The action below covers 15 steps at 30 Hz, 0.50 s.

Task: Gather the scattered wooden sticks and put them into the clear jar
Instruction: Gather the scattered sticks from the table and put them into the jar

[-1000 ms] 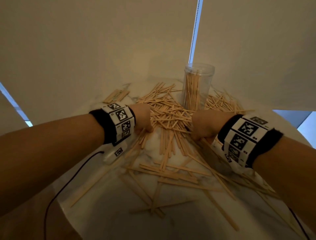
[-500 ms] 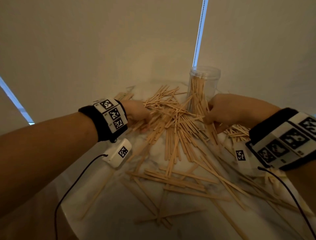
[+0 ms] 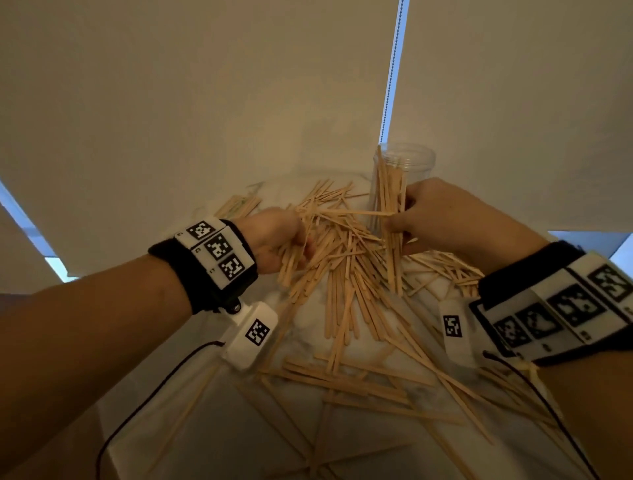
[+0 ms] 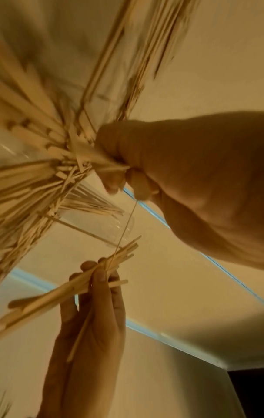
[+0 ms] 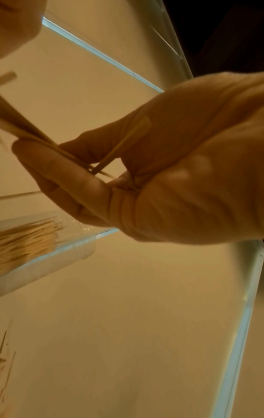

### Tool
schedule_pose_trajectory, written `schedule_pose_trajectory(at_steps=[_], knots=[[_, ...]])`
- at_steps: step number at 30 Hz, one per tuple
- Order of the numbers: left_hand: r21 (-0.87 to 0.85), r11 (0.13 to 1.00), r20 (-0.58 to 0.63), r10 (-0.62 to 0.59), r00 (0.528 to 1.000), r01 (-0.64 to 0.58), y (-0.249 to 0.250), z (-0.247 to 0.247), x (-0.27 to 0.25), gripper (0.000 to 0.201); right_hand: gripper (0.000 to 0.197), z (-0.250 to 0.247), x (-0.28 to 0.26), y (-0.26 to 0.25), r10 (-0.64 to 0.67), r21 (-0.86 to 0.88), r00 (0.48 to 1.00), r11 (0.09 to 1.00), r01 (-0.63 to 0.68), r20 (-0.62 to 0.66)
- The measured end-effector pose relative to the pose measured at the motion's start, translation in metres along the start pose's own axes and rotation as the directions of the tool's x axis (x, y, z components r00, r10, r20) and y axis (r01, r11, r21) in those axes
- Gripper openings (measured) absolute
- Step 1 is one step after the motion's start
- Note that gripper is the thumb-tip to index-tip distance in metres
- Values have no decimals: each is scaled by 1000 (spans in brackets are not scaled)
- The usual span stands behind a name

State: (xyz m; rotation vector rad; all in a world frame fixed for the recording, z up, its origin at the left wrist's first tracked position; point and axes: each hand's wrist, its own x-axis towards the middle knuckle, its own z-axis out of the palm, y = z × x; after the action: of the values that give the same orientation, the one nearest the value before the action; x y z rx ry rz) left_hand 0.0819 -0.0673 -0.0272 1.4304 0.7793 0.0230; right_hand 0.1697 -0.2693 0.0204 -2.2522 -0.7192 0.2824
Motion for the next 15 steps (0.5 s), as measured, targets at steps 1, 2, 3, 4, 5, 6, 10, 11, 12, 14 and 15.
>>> schedule_pose_trajectory(at_steps=[1,2,3,4,5,6,10,11,12,14,15], knots=[[-35,999,35,12,999,-11,2,2,0,28,11,0,1,0,-3,11,1000,1000,3,2],[-69,997,75,23,997,-18,3,4,0,29,12,1,3,-1,-1,29,1000,1000,1,5],[-92,995,99,34,994,-25,5,6,-1,29,13,2,4,-1,-2,48,1000,999,2,6],[-115,993,118,50,992,-36,6,10,-2,26,13,3,5,-3,-3,63,1000,998,2,8],[-139,989,123,64,990,-47,8,15,-3,22,14,4,6,-4,-4,70,1000,998,3,9],[-165,985,125,77,989,-56,9,20,-3,17,15,6,8,-6,-3,74,1000,997,3,9],[-111,979,125,187,974,-173,14,44,-3,46,19,18,11,-18,-52,46,999,998,52,11],[-74,973,127,228,965,-220,16,49,-2,54,19,22,14,-21,-73,40,997,997,72,26],[-53,964,123,267,956,-262,17,52,1,57,17,26,17,-23,-92,24,995,996,91,43],[-52,946,88,324,942,-320,19,56,8,49,14,32,23,-25,-123,-28,992,992,124,42],[-48,939,57,344,937,-341,20,57,12,44,14,33,27,-25,-131,-53,991,990,132,27]])
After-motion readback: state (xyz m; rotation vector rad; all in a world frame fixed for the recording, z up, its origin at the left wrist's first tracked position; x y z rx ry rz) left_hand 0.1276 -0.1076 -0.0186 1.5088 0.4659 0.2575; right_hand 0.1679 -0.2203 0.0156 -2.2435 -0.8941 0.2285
